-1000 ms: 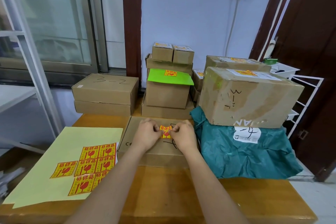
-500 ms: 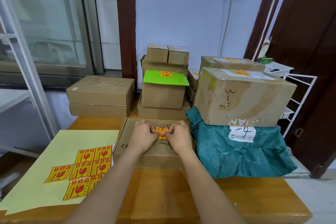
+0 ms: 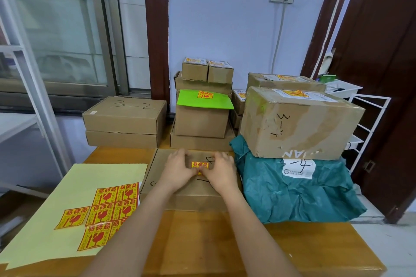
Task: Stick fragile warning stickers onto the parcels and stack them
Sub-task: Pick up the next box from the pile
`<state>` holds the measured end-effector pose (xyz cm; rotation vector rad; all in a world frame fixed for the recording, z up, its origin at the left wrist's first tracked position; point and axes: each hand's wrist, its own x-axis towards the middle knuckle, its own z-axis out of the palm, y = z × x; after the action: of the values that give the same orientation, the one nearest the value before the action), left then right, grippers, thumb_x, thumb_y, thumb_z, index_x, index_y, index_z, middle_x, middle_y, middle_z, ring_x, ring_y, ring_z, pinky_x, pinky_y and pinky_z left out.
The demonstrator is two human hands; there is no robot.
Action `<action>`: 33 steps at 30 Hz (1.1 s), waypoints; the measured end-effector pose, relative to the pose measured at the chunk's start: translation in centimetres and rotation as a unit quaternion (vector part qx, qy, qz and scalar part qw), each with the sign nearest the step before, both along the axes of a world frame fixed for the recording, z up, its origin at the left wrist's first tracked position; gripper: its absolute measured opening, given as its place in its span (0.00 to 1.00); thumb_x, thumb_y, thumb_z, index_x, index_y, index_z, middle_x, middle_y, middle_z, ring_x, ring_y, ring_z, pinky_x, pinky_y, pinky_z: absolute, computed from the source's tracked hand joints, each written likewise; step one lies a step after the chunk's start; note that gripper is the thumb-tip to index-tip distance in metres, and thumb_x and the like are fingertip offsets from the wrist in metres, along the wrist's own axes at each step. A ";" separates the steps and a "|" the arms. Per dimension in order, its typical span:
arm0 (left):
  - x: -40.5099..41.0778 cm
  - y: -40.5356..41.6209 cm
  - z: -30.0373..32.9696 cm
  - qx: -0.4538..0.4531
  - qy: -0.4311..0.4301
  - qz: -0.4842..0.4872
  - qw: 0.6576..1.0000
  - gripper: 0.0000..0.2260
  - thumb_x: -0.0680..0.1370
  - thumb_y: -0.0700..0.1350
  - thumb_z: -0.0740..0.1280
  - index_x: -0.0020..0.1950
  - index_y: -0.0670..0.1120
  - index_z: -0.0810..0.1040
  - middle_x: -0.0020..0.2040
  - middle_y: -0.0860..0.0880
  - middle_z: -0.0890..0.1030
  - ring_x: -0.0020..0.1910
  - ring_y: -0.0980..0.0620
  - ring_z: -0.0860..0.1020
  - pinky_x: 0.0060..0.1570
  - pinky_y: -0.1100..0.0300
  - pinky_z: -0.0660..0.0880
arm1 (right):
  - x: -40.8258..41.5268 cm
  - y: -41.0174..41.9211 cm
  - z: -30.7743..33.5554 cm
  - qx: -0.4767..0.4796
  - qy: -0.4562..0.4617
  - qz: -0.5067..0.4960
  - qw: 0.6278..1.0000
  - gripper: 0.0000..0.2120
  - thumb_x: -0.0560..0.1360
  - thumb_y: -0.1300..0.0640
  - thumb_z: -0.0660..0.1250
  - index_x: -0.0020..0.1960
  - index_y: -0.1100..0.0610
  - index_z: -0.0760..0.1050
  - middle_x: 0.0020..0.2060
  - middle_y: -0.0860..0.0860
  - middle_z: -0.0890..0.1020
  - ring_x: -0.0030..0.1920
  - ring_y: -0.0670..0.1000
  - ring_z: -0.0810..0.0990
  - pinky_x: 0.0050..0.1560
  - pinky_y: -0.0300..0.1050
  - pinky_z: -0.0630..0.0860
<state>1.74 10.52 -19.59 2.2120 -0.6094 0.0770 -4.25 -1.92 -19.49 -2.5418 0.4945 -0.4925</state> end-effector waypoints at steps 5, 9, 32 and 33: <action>0.0 0.6 0.5 -0.004 0.081 -0.063 0.995 0.30 0.72 0.41 0.72 0.72 0.46 0.65 0.69 0.48 0.69 0.67 0.49 0.68 0.67 0.53 0.67 | 0.0 -0.2 0.1 0.003 0.019 0.020 1.000 0.27 0.74 0.46 0.68 0.68 0.55 0.68 0.65 0.52 0.73 0.66 0.56 0.65 0.66 0.52 0.66; 0.0 0.8 0.7 -0.004 0.096 -0.078 0.992 0.30 0.73 0.38 0.71 0.73 0.47 0.64 0.70 0.47 0.68 0.68 0.49 0.67 0.68 0.54 0.66 | -0.3 -0.1 0.4 0.023 0.028 0.033 0.999 0.25 0.75 0.51 0.68 0.69 0.54 0.67 0.66 0.51 0.72 0.67 0.56 0.64 0.67 0.53 0.65; -1.7 0.2 1.5 0.129 -0.003 -0.067 0.989 0.20 0.80 0.38 0.60 0.72 0.44 0.64 0.66 0.42 0.73 0.63 0.45 0.72 0.62 0.55 0.69 | -1.3 0.6 1.4 -0.028 0.059 0.046 0.997 0.17 0.79 0.63 0.57 0.67 0.58 0.69 0.61 0.56 0.76 0.63 0.59 0.66 0.63 0.50 0.66; -1.9 0.4 1.6 0.132 0.002 -0.062 0.989 0.20 0.80 0.37 0.58 0.72 0.43 0.64 0.66 0.41 0.73 0.63 0.44 0.72 0.62 0.54 0.69 | -1.5 0.7 1.7 -0.028 0.063 0.052 0.996 0.17 0.79 0.64 0.57 0.67 0.59 0.70 0.59 0.57 0.77 0.62 0.59 0.67 0.62 0.49 0.67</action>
<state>-0.15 10.88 -17.96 2.4214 -0.7919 -0.0763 -5.77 -1.20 -17.81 -2.6488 0.3950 -0.3136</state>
